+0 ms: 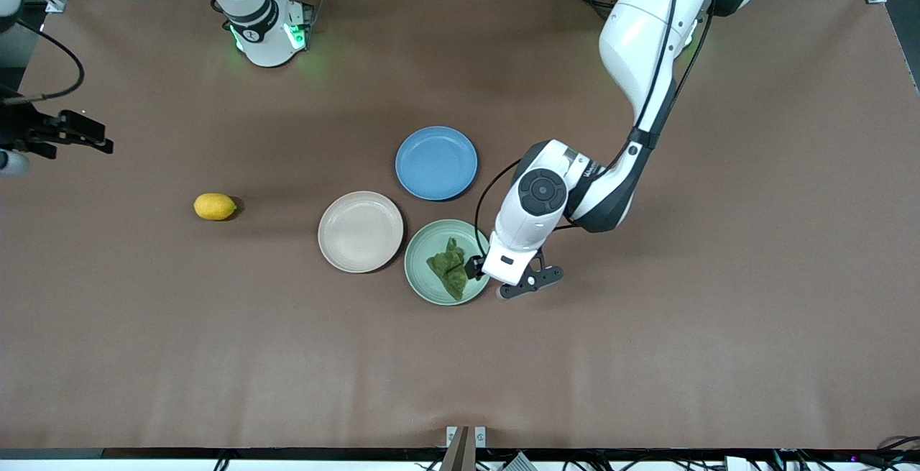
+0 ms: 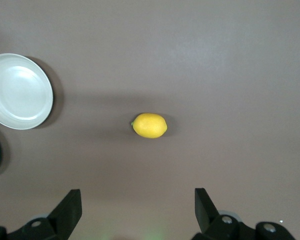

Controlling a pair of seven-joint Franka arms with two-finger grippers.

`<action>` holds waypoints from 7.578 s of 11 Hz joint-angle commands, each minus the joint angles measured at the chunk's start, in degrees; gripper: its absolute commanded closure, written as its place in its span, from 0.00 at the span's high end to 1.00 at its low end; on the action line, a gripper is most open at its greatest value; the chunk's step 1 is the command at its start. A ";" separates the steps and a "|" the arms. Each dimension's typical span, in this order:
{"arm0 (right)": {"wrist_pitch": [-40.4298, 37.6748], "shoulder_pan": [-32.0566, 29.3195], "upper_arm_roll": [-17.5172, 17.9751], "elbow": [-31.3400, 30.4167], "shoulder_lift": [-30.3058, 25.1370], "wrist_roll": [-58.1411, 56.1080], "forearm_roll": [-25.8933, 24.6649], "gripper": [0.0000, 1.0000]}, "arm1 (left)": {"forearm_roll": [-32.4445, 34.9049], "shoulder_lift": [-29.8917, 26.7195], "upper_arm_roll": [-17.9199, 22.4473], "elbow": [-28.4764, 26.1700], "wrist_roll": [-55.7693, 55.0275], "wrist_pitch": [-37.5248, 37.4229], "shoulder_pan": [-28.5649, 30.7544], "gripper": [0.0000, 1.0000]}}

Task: Place lemon and lettuce in plates

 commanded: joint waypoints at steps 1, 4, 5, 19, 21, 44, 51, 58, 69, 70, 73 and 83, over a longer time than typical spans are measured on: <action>3.55 -3.48 0.18 -4.03 2.61 0.11 -0.11 1.00 | 0.48 -3.88 -0.04 -2.48 7.45 -5.70 2.30 1.00; 10.07 -5.25 0.18 -10.54 2.35 0.37 0.33 1.00 | 0.48 -7.57 -0.04 -6.42 15.62 -9.31 5.37 1.00; 13.57 -5.34 0.18 -13.52 2.18 0.46 0.42 1.00 | 0.48 -9.24 -0.04 -8.44 18.44 -9.76 6.51 1.00; 33.99 -1.82 0.36 -21.81 22.29 15.76 6.66 1.00 | 5.67 -21.73 -0.04 -17.16 40.42 -23.11 20.14 1.00; 34.08 -2.09 0.36 -21.81 23.26 15.85 6.66 1.00 | 5.76 -23.83 -0.04 -17.77 42.01 -25.14 21.73 1.00; 22.74 21.97 0.80 -7.41 24.49 57.55 14.31 0.23 | 4.44 -39.92 5.06 -15.84 46.42 -31.02 26.74 1.00; 24.68 28.31 0.62 1.13 30.91 76.73 18.97 0.35 | 2.08 -43.27 4.71 -12.94 48.52 -38.24 28.23 1.00; 25.47 29.20 0.62 0.96 31.36 79.76 15.39 1.00 | 0.22 -45.82 4.01 -13.21 48.88 -39.73 28.59 1.00; 19.76 20.42 0.09 -0.89 30.30 52.69 8.68 1.00 | 0.04 -45.99 4.09 -13.30 48.79 -40.00 28.94 1.00; 19.76 19.19 0.09 -1.59 30.04 50.15 8.25 1.00 | -0.04 -45.91 4.09 -13.30 48.79 -40.00 28.94 1.00; 19.76 15.85 0.09 -3.35 28.54 43.55 7.89 1.00 | -0.04 -45.82 4.18 -13.30 48.79 -40.00 29.02 1.00; 25.61 6.70 0.09 -14.29 21.18 32.37 -0.11 1.00 | 0.04 -45.47 4.18 -13.38 48.79 -39.91 29.20 1.00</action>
